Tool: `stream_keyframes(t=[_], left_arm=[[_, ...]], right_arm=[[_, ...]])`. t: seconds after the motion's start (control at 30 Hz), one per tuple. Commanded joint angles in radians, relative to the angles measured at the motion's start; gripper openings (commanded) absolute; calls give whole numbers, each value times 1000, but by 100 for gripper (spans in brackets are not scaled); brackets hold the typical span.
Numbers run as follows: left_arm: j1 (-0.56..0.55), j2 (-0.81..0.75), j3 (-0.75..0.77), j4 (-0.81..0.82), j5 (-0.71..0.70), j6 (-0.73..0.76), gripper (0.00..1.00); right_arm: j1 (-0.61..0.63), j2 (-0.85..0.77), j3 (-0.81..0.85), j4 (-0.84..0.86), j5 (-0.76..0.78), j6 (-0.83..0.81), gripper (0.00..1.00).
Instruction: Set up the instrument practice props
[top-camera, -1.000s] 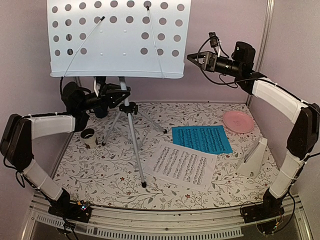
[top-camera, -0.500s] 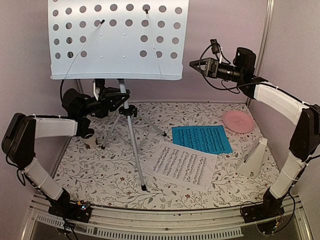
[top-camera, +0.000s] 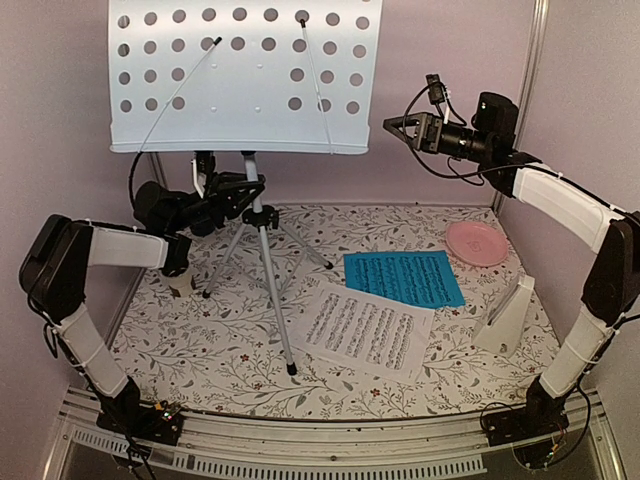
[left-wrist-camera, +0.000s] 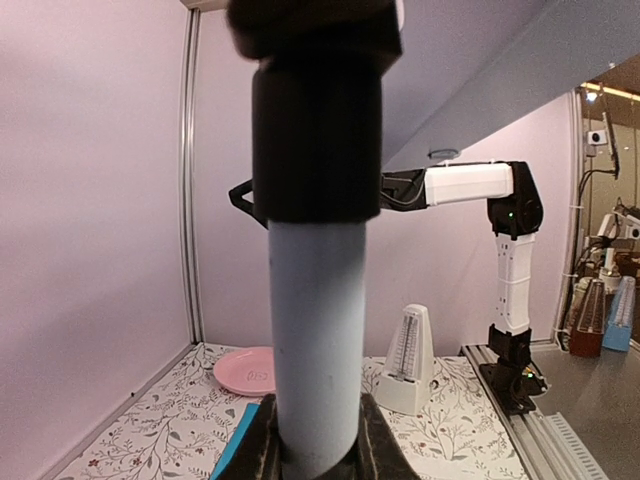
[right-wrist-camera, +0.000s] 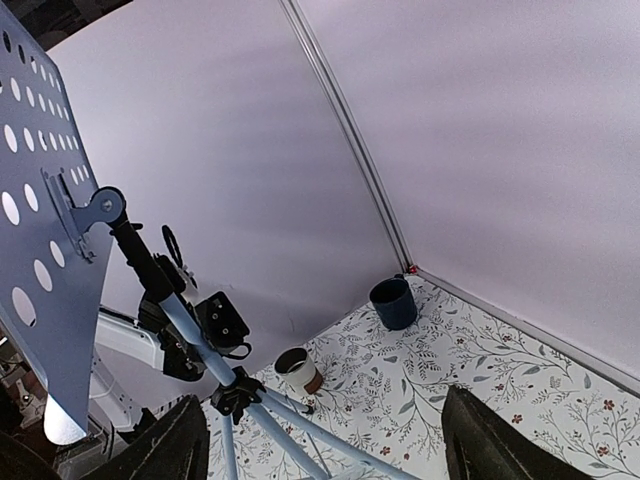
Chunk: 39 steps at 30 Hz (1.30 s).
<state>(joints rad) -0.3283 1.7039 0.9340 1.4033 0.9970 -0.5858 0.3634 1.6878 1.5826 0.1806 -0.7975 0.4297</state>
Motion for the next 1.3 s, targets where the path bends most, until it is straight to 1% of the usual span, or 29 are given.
stream_keyframes(t=[0.0,0.47,0.67,0.77,0.83,0.9,1.0,1.17,1.27], left_arm=[[-15,26,25,45,-59,-2,0],[-80,57,64,12,-89,-5,0],[-85,54,55,-12,-107,10,0],[-84,37,40,-51,-124,33,0],[-81,27,26,-56,-137,38,7],[-75,15,13,-64,-146,39,21],[-67,-5,-12,-74,-152,48,36],[-62,-38,-53,-99,-169,71,45],[-55,-58,-90,-98,-188,72,53]], right_arm=[[-11,-40,-10,11,-7,-3,82],[-15,-42,-10,11,-13,-1,82],[-17,-48,-13,10,-18,-1,82],[-20,-53,-17,6,-18,-1,82],[-20,-56,-22,0,-17,-1,82],[-19,-61,-31,-5,-12,-2,82],[-20,-70,-49,-13,2,-3,82],[-21,-85,-84,-28,21,-8,82],[-21,-100,-104,-46,37,-14,82]])
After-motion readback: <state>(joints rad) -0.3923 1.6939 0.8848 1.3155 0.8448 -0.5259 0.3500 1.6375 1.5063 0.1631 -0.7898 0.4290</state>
